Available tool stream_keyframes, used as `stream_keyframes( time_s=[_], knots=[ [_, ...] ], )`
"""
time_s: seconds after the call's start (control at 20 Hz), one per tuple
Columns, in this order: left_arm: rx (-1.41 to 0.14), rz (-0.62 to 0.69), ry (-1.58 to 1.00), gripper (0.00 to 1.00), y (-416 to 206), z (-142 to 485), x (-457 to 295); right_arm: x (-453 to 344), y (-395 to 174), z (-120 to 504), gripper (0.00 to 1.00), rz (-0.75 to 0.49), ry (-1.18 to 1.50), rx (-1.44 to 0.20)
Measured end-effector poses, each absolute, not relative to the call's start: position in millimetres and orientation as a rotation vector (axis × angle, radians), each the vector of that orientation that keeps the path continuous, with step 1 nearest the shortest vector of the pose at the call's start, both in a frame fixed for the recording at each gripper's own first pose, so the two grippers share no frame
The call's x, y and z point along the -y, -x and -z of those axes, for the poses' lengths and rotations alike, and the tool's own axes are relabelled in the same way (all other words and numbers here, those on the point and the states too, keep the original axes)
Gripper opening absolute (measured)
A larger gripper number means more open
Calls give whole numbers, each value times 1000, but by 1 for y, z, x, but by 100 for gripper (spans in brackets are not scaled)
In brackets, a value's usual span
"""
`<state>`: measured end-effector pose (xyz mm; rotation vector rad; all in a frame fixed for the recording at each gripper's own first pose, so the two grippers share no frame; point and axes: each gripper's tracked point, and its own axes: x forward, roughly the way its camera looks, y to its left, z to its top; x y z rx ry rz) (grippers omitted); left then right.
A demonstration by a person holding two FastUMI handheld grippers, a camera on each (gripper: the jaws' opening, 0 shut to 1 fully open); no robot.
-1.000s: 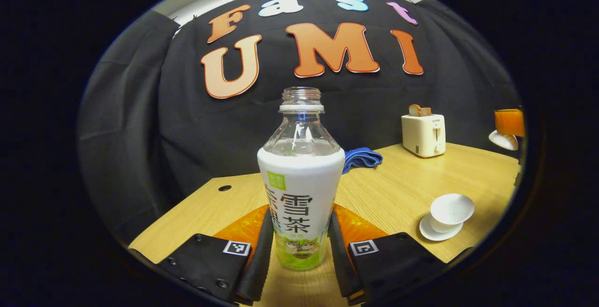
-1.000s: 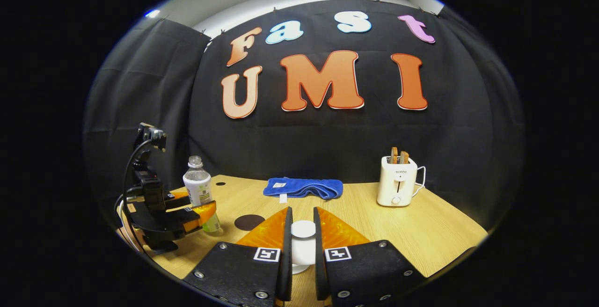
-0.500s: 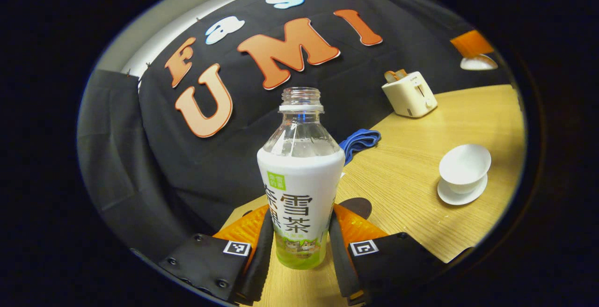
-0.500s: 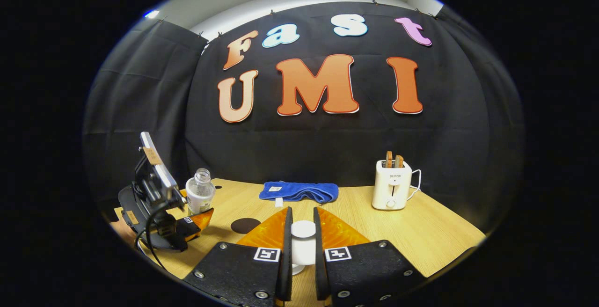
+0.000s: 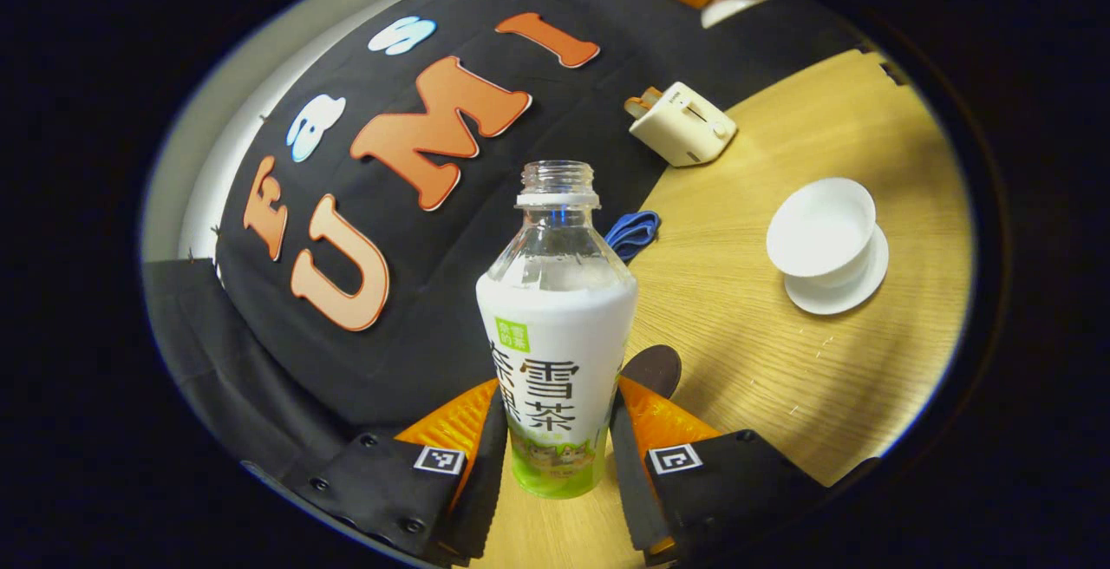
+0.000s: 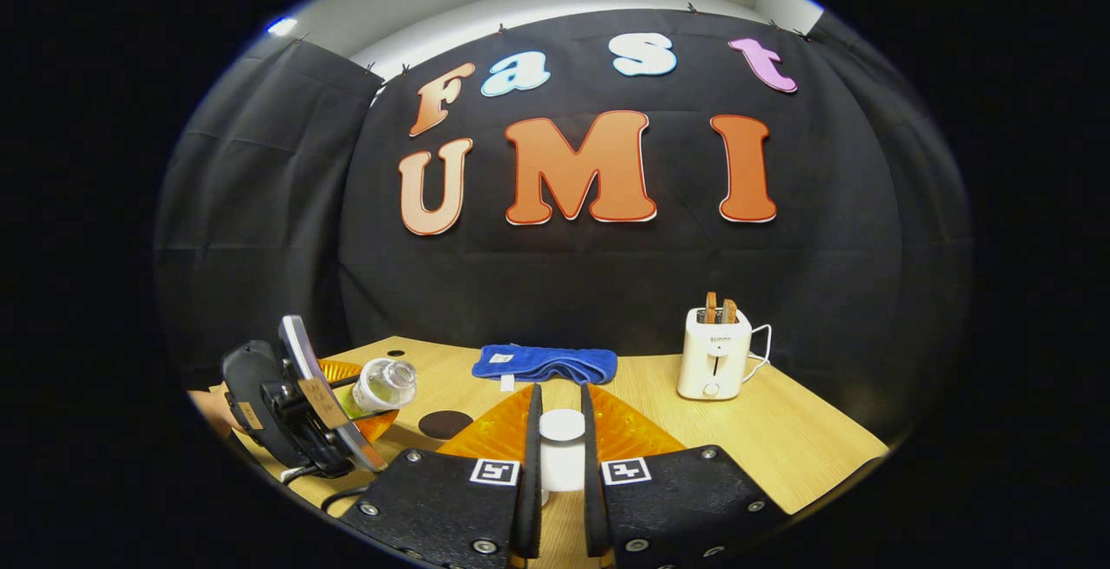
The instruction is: Open the teacup lid with one hand, grasp the water bottle and pour water into the teacup with the other hand; after pouring, place the water bottle on the coaster and then close the teacup lid.
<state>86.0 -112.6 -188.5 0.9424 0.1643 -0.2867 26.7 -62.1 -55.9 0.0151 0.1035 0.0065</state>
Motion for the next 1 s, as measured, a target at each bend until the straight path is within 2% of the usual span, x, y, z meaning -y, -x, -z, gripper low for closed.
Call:
stream_keyframes(
  time_s=[0.8,0.9,1.0],
  knots=[
    [-91,337,-1386,60,-78,202,144,76,-25,70,20,2,-19,-121],
    [-67,334,-1434,64,-82,199,146,77,-24,70,20,2,-15,-121],
    [-48,319,-1477,61,-88,191,146,77,-24,73,20,4,-12,-124]
  ],
)
